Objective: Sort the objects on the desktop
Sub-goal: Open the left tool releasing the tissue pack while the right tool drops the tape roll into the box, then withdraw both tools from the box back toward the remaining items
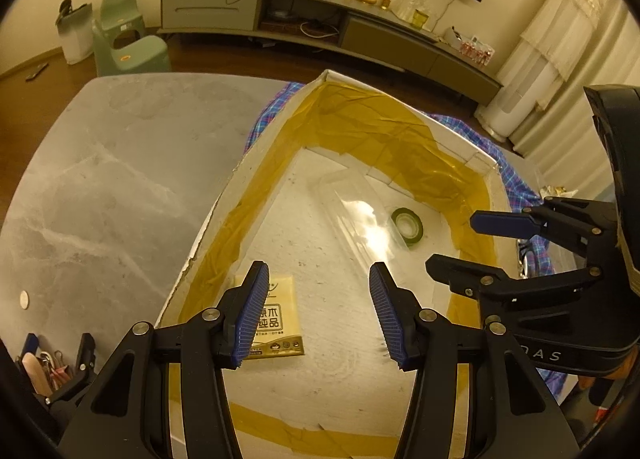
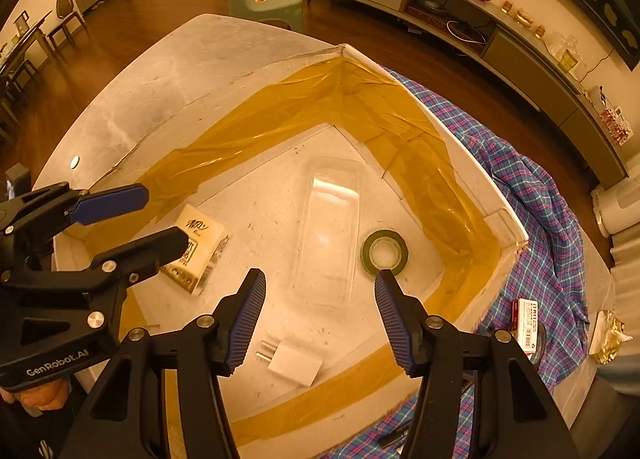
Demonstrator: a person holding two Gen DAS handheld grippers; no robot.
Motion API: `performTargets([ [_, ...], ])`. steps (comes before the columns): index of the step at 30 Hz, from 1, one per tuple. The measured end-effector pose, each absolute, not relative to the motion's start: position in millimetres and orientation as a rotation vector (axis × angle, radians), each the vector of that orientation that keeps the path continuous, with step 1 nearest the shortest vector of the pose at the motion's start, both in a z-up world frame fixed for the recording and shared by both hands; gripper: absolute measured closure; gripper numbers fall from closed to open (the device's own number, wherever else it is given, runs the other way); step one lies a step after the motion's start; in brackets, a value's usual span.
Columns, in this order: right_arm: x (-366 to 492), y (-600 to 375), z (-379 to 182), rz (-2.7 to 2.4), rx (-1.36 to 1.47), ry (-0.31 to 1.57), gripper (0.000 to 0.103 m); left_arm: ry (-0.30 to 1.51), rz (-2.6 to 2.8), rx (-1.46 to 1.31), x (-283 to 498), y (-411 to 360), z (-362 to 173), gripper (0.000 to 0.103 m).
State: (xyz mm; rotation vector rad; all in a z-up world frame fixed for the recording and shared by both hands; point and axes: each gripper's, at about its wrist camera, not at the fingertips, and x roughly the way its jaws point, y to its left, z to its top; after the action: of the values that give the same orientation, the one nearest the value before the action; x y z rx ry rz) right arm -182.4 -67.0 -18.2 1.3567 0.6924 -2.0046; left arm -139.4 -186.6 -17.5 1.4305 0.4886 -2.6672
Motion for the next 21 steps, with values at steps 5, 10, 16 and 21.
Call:
performTargets([
  [5, -175, -55, -9, -2.036, 1.338, 0.687, 0.044, 0.412, -2.72, 1.362, -127, -172, -4, 0.048],
  [10, -166, -37, 5, -2.076, 1.3, 0.668, 0.044, 0.416, -2.778, 1.287, -112, -168, 13, 0.048],
  [16, -145, -21, 22, -2.121, 1.24, 0.628, 0.043, 0.428, -2.814, 1.225, -98, -166, 22, 0.048],
  [21, -125, -11, 34, -2.158, 1.182, 0.597, 0.042, 0.428, -2.838, 1.199, -87, -158, 26, 0.048],
])
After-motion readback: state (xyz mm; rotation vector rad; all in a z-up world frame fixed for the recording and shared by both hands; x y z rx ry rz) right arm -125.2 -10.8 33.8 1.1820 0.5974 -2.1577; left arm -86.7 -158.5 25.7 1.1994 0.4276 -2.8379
